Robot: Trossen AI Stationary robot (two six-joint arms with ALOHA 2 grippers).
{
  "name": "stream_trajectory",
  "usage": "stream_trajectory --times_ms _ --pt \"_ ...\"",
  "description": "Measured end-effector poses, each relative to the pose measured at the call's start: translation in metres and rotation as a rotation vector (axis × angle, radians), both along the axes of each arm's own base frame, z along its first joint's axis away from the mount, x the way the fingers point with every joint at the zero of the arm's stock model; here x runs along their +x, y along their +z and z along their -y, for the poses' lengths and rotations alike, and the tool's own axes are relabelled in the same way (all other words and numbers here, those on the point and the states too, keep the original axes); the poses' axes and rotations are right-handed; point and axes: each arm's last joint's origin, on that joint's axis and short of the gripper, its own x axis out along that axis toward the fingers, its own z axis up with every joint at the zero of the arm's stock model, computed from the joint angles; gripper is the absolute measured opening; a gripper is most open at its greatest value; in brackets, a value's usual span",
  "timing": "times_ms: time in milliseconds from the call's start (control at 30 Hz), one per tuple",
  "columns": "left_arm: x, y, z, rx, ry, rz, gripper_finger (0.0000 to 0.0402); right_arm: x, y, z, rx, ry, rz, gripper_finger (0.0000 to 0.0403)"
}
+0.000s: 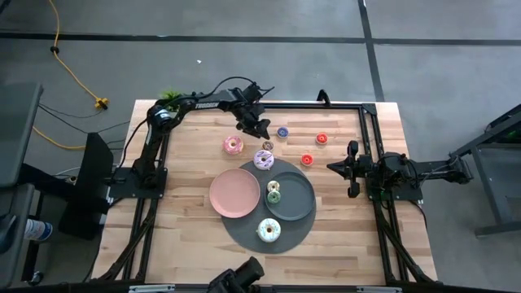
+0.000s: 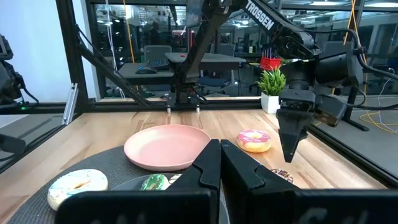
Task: Pick & Place donuts
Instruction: Put the small brown donut on the black plate
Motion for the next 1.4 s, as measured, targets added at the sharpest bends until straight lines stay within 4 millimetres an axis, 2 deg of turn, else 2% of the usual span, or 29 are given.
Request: stream_trajectory --times_ms 567,800,1033,1400 --pt "-0.002 0.0 0.003 -0.083 -0.023 0.009 0.0287 0.0 0.0 0.0 0.0 0.0 0.0 0.0" --pt "-0.006 0.0 -0.001 -0.163 0.057 -0.027 0.0287 0.0 0.0 0.0 0.0 0.0 0.0 0.0" --pt "-0.011 -0.019 0.004 -0.222 0.044 -0.138 0.0287 0.0 0.0 0.0 0.0 0.0 0.0 0.0" --pt "-0.004 -0.02 0.003 -0.192 0.117 -0.149 0.0287 0.0 0.0 0.0 0.0 0.0 0.0 0.0"
